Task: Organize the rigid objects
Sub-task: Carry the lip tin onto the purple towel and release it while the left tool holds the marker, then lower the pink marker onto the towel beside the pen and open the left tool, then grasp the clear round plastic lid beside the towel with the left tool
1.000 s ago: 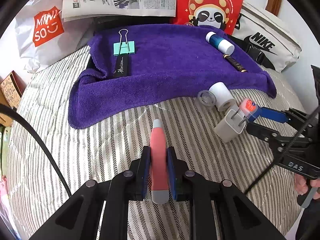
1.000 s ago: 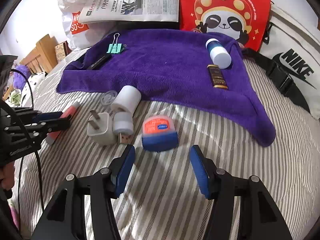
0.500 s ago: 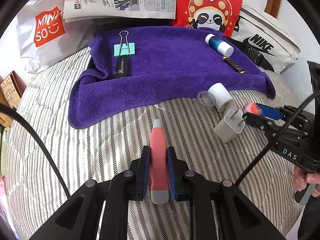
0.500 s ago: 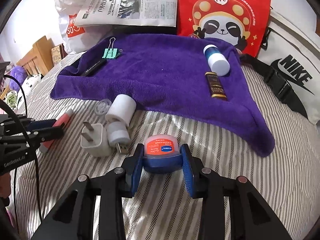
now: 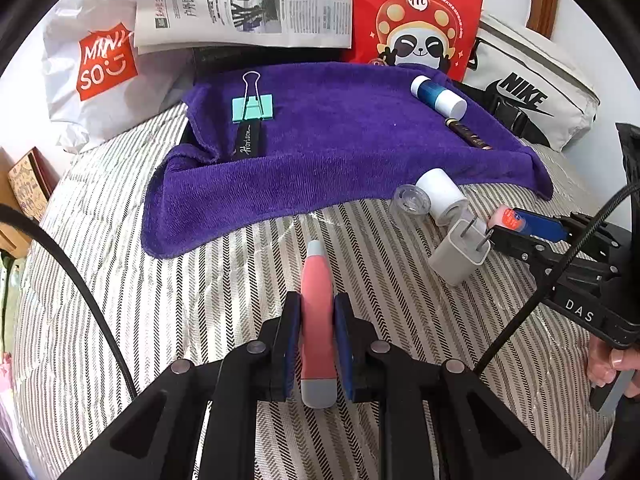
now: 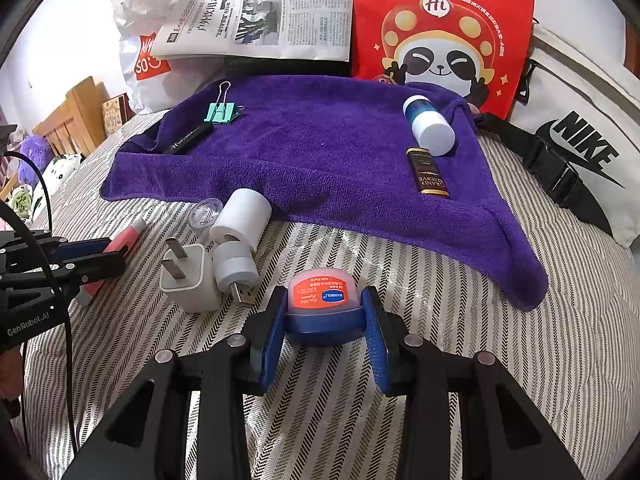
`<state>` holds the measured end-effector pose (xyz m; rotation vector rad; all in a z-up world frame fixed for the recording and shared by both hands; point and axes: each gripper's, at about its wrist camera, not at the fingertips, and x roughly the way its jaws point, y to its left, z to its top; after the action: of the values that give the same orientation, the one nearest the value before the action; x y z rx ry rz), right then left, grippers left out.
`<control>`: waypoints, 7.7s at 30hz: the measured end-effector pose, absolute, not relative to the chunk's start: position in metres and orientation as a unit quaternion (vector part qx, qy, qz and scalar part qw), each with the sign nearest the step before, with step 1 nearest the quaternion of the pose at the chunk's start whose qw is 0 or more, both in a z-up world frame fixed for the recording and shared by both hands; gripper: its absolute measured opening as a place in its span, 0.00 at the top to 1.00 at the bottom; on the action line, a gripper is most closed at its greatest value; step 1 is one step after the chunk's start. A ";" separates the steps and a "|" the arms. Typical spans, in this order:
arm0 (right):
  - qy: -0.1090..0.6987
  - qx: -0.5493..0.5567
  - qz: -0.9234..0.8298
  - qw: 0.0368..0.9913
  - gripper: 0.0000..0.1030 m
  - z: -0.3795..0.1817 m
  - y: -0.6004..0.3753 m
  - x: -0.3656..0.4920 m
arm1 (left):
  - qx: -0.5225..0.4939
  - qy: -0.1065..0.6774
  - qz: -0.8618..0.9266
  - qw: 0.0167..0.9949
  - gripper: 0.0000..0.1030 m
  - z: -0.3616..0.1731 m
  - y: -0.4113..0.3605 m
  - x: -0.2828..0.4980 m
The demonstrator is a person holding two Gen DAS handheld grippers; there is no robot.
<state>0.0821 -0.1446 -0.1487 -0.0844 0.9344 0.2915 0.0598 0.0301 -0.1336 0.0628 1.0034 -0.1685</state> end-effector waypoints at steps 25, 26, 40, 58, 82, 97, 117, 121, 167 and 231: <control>0.448 -0.040 0.139 0.882 0.63 -0.149 -0.144 0.082 | 0.036 0.444 -0.081 0.891 0.83 -0.139 0.030 0.048; 0.447 -0.041 0.139 0.882 0.63 -0.149 -0.144 0.082 | 0.036 0.445 -0.081 0.891 0.83 -0.138 0.030 0.048; 0.446 -0.044 0.137 0.883 0.64 -0.149 -0.144 0.082 | 0.042 0.458 -0.085 0.884 0.84 -0.137 0.030 0.053; 0.426 0.001 0.128 0.896 0.65 -0.102 -0.171 0.076 | 0.052 0.450 -0.063 0.889 0.84 -0.092 0.030 0.069; 0.414 -0.002 0.128 0.901 0.65 -0.069 -0.179 0.127 | 0.007 0.450 -0.062 0.891 0.84 -0.071 0.054 0.126; 0.446 -0.001 0.122 0.886 0.64 -0.104 -0.153 0.229 | -0.022 0.465 -0.078 0.882 0.84 -0.086 0.072 0.142; 0.534 -0.046 0.108 0.837 0.65 -0.143 -0.129 0.316 | -0.025 0.469 -0.091 0.878 0.84 -0.098 0.081 0.148; 0.538 -0.044 0.113 0.834 0.61 -0.143 -0.130 0.320 | -0.025 0.471 -0.093 0.877 0.84 -0.098 0.080 0.146; 0.489 0.072 0.148 0.857 0.51 -0.105 -0.201 0.133 | -0.026 0.494 -0.086 0.865 0.83 -0.136 0.042 0.236; 0.492 0.042 0.132 0.860 0.51 -0.099 -0.210 0.061 | 0.068 0.511 -0.162 0.842 0.75 -0.137 -0.024 0.130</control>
<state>0.0610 -0.2105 -0.0994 0.0873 1.0322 0.2766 0.1297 -0.0239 -0.1373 0.1428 1.0789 -0.3417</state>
